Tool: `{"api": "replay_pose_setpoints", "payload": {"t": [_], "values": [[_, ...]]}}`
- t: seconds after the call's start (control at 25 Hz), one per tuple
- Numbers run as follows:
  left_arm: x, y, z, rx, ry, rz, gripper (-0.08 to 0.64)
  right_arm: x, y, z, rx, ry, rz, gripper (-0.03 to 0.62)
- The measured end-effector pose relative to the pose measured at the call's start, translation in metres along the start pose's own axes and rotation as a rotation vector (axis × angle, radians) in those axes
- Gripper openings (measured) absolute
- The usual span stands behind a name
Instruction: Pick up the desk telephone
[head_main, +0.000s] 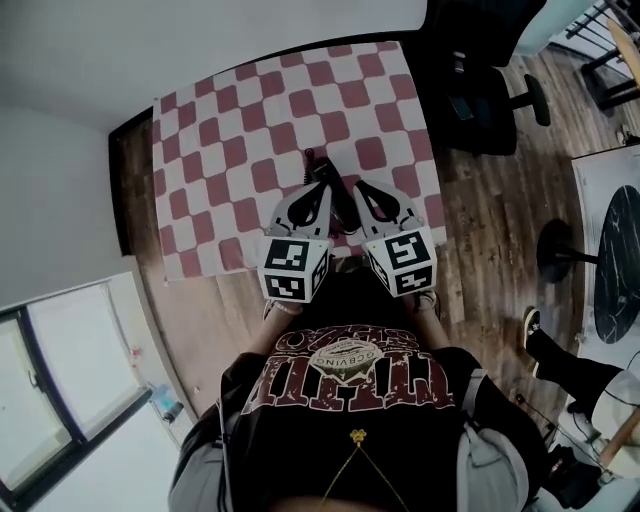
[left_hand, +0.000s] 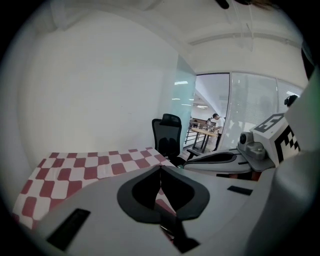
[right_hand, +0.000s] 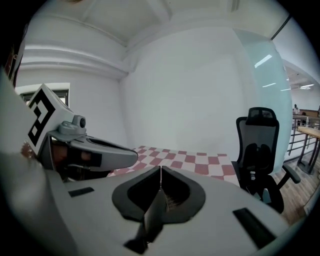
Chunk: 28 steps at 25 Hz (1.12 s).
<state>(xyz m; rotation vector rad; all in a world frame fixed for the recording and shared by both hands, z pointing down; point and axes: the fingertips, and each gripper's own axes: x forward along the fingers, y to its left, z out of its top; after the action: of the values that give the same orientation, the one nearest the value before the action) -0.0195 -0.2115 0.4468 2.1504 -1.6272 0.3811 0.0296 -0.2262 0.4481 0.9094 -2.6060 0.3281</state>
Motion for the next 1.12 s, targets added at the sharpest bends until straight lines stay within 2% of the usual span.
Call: {"api": "replay_pose_setpoints", "payload": {"t": [0.24,0.6,0.8,1.12], "values": [[-0.001,0.013,-0.004,-0.049,-0.011,0.068,0.008,0.015,0.003,-0.003,-0.032,0.018,0.088,0.021],[-0.001,0.042,-0.012,-0.128,-0.001,0.1,0.008,0.041,0.006,-0.017,-0.065,0.076,0.138,0.021],[0.01,0.048,-0.011,-0.106,0.024,0.056,0.008,0.049,0.0,-0.015,-0.034,0.077,0.09,0.021],[0.027,0.05,-0.018,-0.076,0.094,-0.084,0.008,0.06,-0.002,-0.028,0.045,0.116,-0.015,0.021]]}}
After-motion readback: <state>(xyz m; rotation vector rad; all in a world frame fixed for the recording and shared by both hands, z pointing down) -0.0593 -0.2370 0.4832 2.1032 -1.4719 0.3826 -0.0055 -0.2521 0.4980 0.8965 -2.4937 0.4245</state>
